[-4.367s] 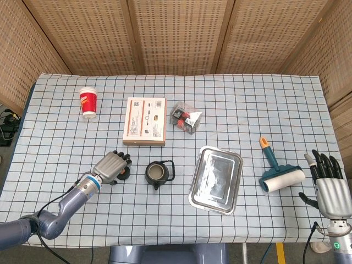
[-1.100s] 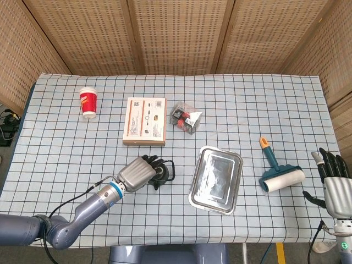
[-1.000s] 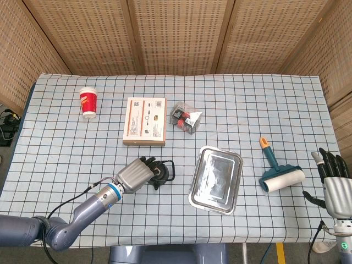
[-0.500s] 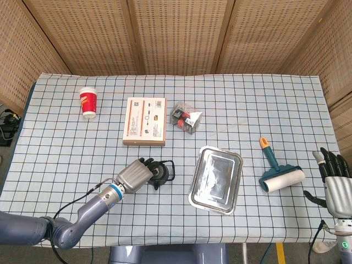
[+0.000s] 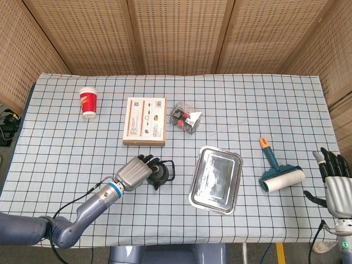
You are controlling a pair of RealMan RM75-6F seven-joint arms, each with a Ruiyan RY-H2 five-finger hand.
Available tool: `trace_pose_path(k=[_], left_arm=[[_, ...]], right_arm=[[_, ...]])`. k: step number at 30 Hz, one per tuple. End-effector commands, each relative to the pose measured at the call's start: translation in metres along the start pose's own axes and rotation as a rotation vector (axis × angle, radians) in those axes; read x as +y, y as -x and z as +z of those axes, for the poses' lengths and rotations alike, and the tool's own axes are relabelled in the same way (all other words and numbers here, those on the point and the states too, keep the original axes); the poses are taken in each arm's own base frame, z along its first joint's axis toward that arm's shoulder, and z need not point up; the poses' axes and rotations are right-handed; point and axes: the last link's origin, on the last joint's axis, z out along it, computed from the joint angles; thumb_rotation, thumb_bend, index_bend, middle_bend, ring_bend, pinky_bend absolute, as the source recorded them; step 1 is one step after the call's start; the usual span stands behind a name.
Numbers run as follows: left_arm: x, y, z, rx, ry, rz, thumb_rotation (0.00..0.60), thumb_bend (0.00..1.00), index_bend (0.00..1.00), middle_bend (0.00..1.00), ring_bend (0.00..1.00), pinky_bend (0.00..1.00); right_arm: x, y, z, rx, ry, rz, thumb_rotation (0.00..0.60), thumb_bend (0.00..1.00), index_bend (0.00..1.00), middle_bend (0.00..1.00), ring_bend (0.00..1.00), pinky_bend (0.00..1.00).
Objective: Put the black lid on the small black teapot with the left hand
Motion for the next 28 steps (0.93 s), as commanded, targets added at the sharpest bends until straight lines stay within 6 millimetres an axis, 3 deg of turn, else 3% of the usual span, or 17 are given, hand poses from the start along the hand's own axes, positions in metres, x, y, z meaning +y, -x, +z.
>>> trace_pose_path(k=[1, 4, 6, 9, 11, 17, 22, 28], left_arm=[[-0.01, -0.02, -0.009, 0.078, -0.018, -0.057, 0.6, 0.98, 0.21, 0.03, 0.05, 0.18], [-0.026, -0.04, -0.023, 0.167, -0.039, -0.121, 0.6, 0.79, 0.14, 0.0, 0.0, 0.1], [-0.044, -0.05, -0.035, 0.241, -0.081, -0.127, 0.6, 0.48, 0.07, 0.0, 0.0, 0.03], [-0.065, -0.053, -0.055, 0.306, -0.15, -0.113, 0.6, 0.13, 0.0, 0.0, 0.0, 0.0], [-0.077, -0.053, -0.069, 0.343, -0.208, -0.098, 0.6, 0.04, 0.0, 0.0, 0.0, 0.0], [-0.113, -0.033, -0.133, 0.435, -0.489, -0.058, 0.6, 0.0, 0.0, 0.0, 0.0, 0.0], [-0.122, -0.008, -0.182, 0.395, -0.62, -0.129, 0.6, 0.0, 0.0, 0.0, 0.0, 0.0], [-0.123, 0.02, -0.219, 0.387, -0.679, -0.174, 0.6, 0.0, 0.0, 0.0, 0.0, 0.0]], right_arm=[[-0.001, 0.0, 0.0, -0.001, -0.002, -0.001, 0.6, 0.0, 0.0, 0.0, 0.0, 0.0], [-0.001, 0.0, -0.001, -0.002, -0.004, -0.002, 0.6, 0.0, 0.0, 0.0, 0.0, 0.0], [-0.002, 0.0, -0.001, -0.002, -0.006, -0.002, 0.6, 0.0, 0.0, 0.0, 0.0, 0.0], [-0.003, 0.0, -0.002, -0.001, -0.009, -0.001, 0.6, 0.0, 0.0, 0.0, 0.0, 0.0], [-0.004, 0.0, -0.002, -0.001, -0.011, -0.002, 0.6, 0.0, 0.0, 0.0, 0.0, 0.0], [-0.007, 0.0, -0.003, -0.002, -0.02, -0.01, 0.6, 0.0, 0.0, 0.0, 0.0, 0.0], [-0.008, 0.001, -0.004, -0.004, -0.027, -0.013, 0.6, 0.0, 0.0, 0.0, 0.0, 0.0], [-0.009, 0.0, -0.006, -0.003, -0.029, -0.017, 0.6, 0.0, 0.0, 0.0, 0.0, 0.0]])
